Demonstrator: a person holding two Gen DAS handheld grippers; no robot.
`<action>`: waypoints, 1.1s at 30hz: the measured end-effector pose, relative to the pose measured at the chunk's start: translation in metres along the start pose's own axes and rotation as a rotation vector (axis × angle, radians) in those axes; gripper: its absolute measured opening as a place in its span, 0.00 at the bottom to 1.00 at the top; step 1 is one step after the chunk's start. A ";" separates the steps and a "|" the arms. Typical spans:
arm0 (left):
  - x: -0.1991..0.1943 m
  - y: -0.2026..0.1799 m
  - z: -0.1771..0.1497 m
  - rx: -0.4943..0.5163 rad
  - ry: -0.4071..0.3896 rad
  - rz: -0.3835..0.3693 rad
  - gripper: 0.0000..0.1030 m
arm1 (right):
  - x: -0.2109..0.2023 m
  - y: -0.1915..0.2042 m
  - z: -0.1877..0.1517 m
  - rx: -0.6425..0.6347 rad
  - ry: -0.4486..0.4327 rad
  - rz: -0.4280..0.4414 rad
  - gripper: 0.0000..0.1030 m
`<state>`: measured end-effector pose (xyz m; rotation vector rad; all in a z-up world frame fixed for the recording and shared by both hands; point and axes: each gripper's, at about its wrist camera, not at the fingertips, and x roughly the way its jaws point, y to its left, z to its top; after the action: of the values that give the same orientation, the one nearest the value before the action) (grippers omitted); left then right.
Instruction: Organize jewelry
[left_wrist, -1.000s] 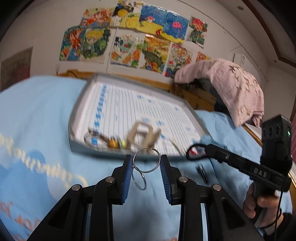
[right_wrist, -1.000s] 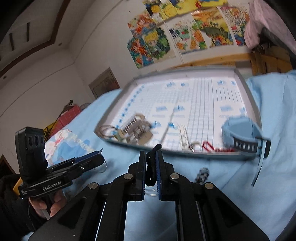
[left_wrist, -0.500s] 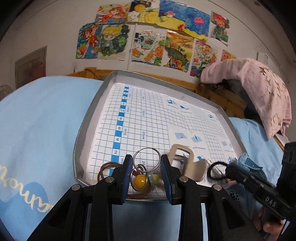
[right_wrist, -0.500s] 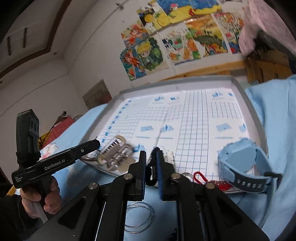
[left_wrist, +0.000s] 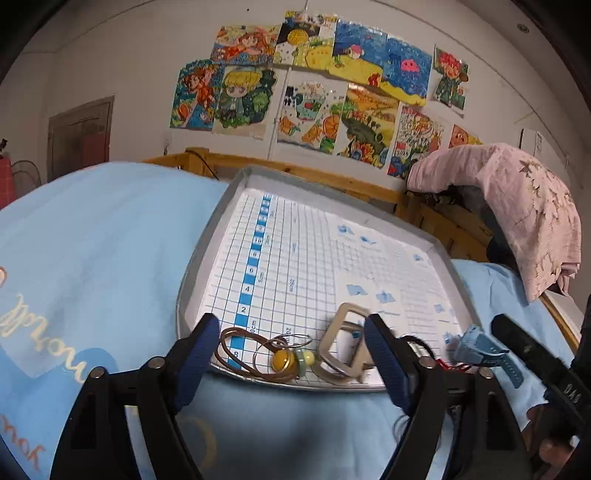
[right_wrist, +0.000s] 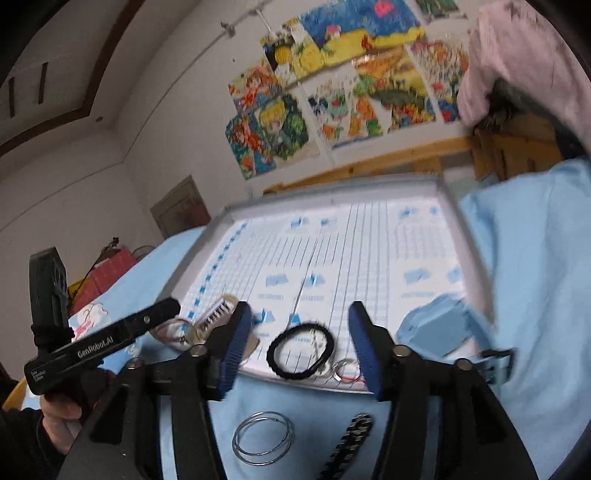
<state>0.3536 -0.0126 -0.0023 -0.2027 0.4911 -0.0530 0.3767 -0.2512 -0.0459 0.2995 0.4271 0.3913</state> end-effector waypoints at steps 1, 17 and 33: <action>-0.007 -0.002 0.001 -0.002 -0.017 0.001 0.87 | -0.007 0.002 0.004 -0.009 -0.014 -0.008 0.55; -0.149 -0.028 -0.007 0.073 -0.209 -0.006 1.00 | -0.150 0.051 0.030 -0.159 -0.232 -0.055 0.98; -0.167 -0.035 -0.093 0.166 -0.053 -0.033 1.00 | -0.236 0.051 -0.041 -0.206 -0.054 -0.276 0.98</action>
<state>0.1624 -0.0466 0.0025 -0.0497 0.4278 -0.1196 0.1444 -0.2986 0.0174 0.0484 0.3660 0.1541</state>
